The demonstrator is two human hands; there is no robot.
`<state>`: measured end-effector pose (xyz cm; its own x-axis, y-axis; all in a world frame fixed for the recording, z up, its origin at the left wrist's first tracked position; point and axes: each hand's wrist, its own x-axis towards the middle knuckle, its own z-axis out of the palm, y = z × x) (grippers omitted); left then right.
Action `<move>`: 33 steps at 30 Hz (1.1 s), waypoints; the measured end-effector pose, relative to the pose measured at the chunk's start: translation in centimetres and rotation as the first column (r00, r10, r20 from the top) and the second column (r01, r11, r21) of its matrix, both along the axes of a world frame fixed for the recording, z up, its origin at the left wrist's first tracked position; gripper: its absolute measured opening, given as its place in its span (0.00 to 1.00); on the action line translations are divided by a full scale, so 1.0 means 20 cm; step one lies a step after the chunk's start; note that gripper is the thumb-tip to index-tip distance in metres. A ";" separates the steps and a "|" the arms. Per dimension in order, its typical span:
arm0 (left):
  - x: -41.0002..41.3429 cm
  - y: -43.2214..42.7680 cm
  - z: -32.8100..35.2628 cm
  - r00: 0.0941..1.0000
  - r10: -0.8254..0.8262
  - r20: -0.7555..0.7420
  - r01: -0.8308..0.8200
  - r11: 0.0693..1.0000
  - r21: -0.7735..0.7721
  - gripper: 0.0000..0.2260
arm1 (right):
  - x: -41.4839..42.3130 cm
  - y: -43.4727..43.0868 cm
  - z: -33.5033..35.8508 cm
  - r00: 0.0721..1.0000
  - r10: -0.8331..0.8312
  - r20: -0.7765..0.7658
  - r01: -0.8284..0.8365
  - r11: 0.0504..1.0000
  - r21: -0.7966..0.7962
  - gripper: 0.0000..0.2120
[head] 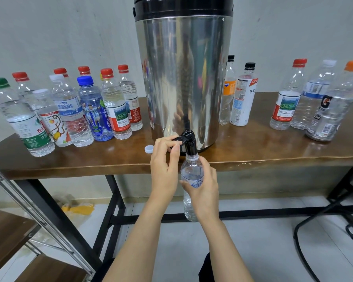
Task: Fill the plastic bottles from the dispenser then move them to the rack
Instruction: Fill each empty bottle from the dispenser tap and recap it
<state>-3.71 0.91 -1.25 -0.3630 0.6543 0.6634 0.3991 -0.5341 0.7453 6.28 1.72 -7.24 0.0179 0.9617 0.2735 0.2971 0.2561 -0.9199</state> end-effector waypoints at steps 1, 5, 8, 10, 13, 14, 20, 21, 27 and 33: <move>0.00 0.00 0.00 1.000 -0.001 0.000 0.001 1.000 0.000 0.07 | 0.00 0.00 0.00 1.000 -0.001 0.000 0.001 1.000 0.002 0.37; 0.00 0.00 -0.01 1.000 -0.007 0.002 0.007 1.000 0.002 0.07 | 0.00 0.00 -0.01 1.000 0.008 -0.021 -0.008 1.000 0.006 0.37; -0.01 0.01 -0.01 1.000 -0.005 -0.001 0.005 1.000 0.000 0.07 | 0.00 0.00 -0.01 1.000 0.008 -0.029 -0.008 1.000 0.007 0.37; -0.01 0.01 -0.01 1.000 -0.005 0.001 0.005 1.000 0.000 0.08 | 0.00 0.00 -0.01 1.000 0.007 -0.029 -0.007 1.000 0.007 0.37; -0.01 0.01 -0.01 1.000 -0.006 0.002 0.006 1.000 0.002 0.08 | 0.00 0.01 -0.01 1.000 0.008 -0.024 -0.008 1.000 0.001 0.38; -0.01 0.01 -0.01 1.000 -0.008 0.003 0.008 1.000 0.001 0.08 | 0.00 0.01 -0.01 1.000 0.008 -0.022 -0.008 1.000 0.000 0.38; -0.01 0.01 -0.01 1.000 -0.005 0.005 0.005 1.000 -0.002 0.08 | -0.01 0.01 -0.02 1.000 0.008 -0.023 -0.008 1.000 0.005 0.38; -0.01 0.01 -0.01 1.000 -0.005 0.005 0.005 1.000 -0.003 0.08 | -0.01 0.01 -0.02 1.000 0.008 -0.024 -0.008 1.000 0.006 0.38; -0.01 0.00 -0.01 1.000 -0.006 0.001 0.006 1.000 0.002 0.07 | 0.00 0.01 -0.01 1.000 0.007 -0.017 -0.007 1.000 0.002 0.38; -0.01 0.01 -0.01 1.000 -0.003 -0.006 0.003 1.000 0.008 0.07 | 0.00 0.00 -0.01 1.000 0.004 -0.014 -0.004 1.000 0.010 0.37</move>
<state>-3.84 1.03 -1.43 -0.3571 0.6502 0.6706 0.4020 -0.5410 0.7387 6.18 1.78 -7.44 0.0181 0.9589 0.2831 0.2827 0.2666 -0.9214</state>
